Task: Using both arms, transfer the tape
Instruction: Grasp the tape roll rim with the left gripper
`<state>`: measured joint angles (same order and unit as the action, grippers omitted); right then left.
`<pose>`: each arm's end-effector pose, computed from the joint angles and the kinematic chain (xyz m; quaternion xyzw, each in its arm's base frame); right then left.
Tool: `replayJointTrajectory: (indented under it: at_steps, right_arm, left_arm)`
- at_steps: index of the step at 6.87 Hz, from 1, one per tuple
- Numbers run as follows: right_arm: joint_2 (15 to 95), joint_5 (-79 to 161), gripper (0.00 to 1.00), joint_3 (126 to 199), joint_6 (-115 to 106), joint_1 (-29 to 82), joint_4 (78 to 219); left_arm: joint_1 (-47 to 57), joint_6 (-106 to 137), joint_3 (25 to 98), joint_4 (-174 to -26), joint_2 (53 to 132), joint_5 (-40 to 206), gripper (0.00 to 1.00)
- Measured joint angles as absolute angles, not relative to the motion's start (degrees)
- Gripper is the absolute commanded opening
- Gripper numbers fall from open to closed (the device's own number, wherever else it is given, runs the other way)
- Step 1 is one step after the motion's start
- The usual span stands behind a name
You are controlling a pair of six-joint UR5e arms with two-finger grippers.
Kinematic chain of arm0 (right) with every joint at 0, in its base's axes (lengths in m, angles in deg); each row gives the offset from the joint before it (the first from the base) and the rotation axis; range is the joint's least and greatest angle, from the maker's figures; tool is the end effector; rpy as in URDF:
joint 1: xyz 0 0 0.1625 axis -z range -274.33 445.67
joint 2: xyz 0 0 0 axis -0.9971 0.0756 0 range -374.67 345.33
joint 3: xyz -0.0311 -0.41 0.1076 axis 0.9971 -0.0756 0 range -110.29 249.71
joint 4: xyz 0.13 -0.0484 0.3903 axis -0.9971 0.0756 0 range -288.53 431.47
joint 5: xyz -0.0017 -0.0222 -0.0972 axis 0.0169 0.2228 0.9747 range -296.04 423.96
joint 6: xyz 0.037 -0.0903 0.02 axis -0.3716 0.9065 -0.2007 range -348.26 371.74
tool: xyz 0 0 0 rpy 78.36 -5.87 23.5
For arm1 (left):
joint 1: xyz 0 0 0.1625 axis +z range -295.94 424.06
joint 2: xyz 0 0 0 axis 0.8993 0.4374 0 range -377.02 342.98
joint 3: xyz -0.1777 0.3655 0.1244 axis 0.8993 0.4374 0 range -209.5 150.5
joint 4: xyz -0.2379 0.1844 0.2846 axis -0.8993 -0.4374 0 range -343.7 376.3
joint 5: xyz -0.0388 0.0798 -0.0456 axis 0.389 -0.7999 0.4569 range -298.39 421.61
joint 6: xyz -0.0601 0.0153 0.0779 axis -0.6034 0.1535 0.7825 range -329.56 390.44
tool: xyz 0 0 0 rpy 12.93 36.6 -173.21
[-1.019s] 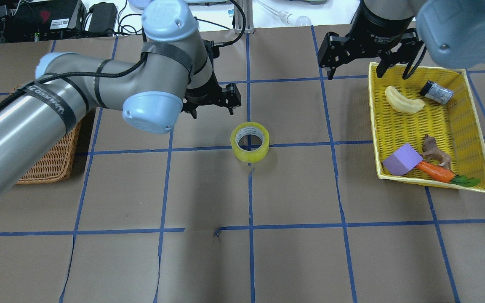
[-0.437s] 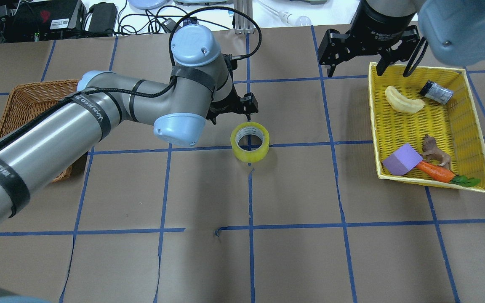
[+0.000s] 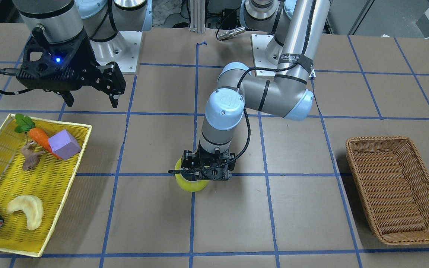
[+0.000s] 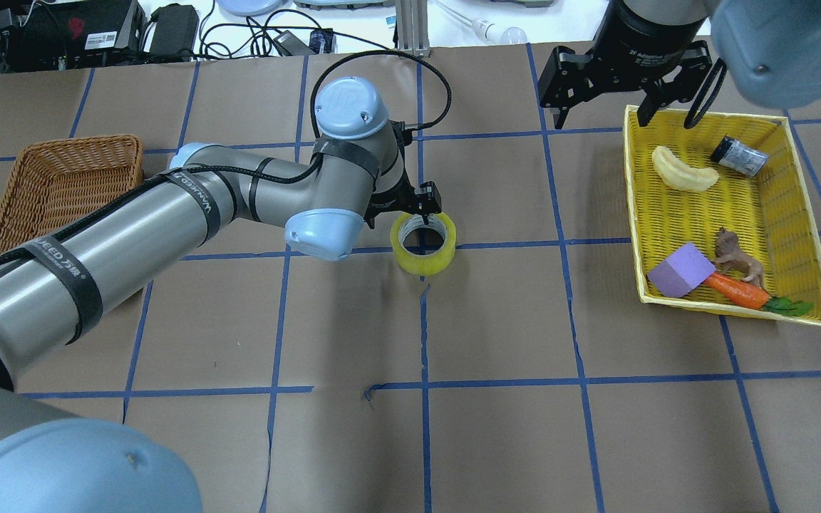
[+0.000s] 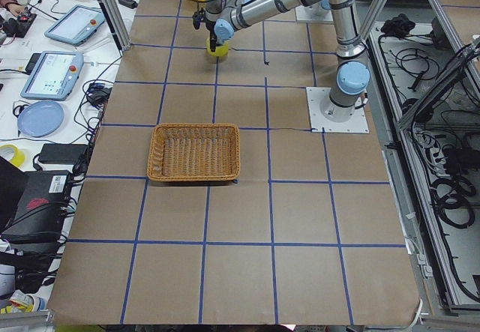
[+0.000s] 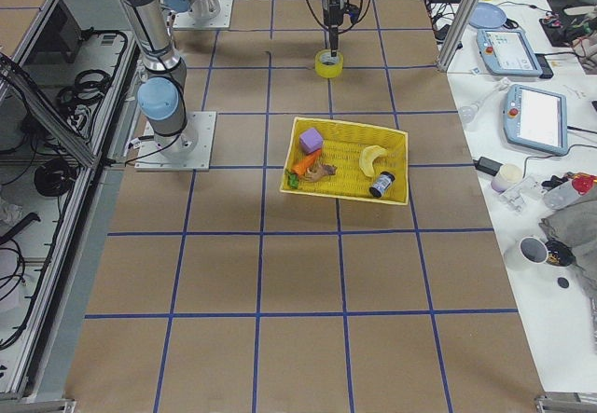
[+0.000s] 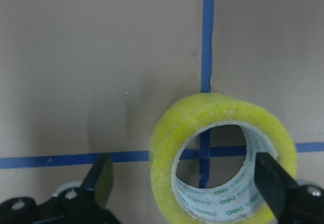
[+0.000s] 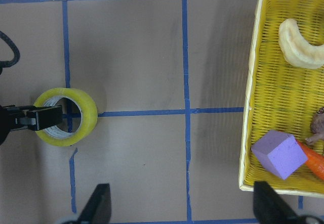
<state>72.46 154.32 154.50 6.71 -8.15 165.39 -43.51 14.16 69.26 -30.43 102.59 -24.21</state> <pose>0.1671 -0.5132 0.5148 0.0108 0.9984 -0.0547 0.0010 -0.3227 -0.5538 0.1982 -0.0128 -0.9983 0.0303 0.0474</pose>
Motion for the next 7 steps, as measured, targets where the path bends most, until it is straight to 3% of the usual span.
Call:
replayJointTrajectory:
  at_steps: [1,2,7]
  right_arm:
    - [72.4,154.3,1.00,154.2,6.7,-8.2,165.0]
    - [72.4,154.3,1.00,154.0,6.7,-8.3,164.9]
    - [72.4,154.2,1.00,154.1,6.6,-8.5,164.8]
  left_arm:
    - [-43.5,14.4,70.0,-29.6,103.3,-24.3,0.19]
    - [-43.5,14.4,70.5,-28.9,103.6,-24.4,0.00]
    - [-40.9,16.8,69.8,-29.7,101.7,-24.5,0.00]
